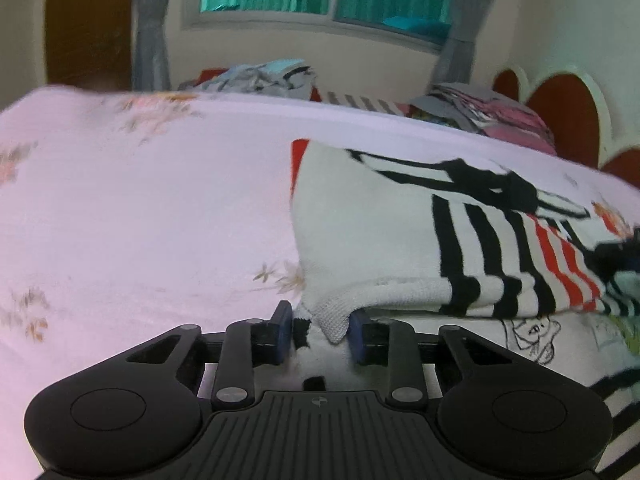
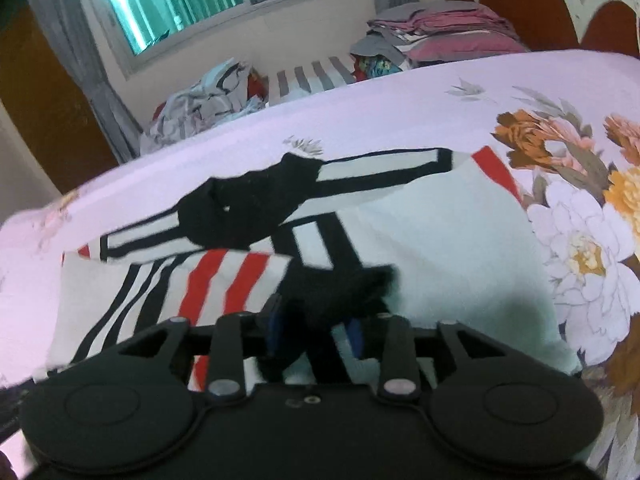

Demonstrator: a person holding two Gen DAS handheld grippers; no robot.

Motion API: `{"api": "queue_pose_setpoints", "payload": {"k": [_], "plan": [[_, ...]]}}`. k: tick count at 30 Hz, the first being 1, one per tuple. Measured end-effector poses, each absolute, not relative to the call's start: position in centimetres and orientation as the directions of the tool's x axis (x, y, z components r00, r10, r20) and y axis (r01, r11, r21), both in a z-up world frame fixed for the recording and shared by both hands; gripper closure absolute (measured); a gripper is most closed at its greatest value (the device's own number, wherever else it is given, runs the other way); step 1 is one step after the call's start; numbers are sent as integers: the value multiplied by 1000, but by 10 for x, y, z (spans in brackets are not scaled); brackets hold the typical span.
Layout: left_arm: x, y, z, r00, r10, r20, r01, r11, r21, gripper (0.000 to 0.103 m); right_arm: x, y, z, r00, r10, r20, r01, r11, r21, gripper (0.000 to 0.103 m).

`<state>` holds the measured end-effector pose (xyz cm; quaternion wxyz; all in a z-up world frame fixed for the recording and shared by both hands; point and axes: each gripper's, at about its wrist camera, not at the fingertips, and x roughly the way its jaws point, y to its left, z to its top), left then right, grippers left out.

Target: Fold small clothes

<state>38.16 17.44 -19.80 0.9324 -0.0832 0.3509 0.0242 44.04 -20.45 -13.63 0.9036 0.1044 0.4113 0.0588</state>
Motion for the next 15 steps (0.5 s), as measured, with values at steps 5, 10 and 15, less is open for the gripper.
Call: {"api": "queue_pose_setpoints", "payload": {"k": [5, 10, 15], "plan": [[379, 185, -206, 756, -29, -654, -174, 954, -245, 73, 443, -215, -145, 621, 236, -748, -5, 955, 297, 68], [380, 188, -209, 750, -42, -660, -225, 922, -314, 76, 451, -214, -152, 596, 292, -748, -18, 936, 351, 91], [383, 187, -210, 741, -49, -670, -215, 928, -305, 76, 445, -197, -130, 675, 249, -695, -141, 968, 210, 97]]}}
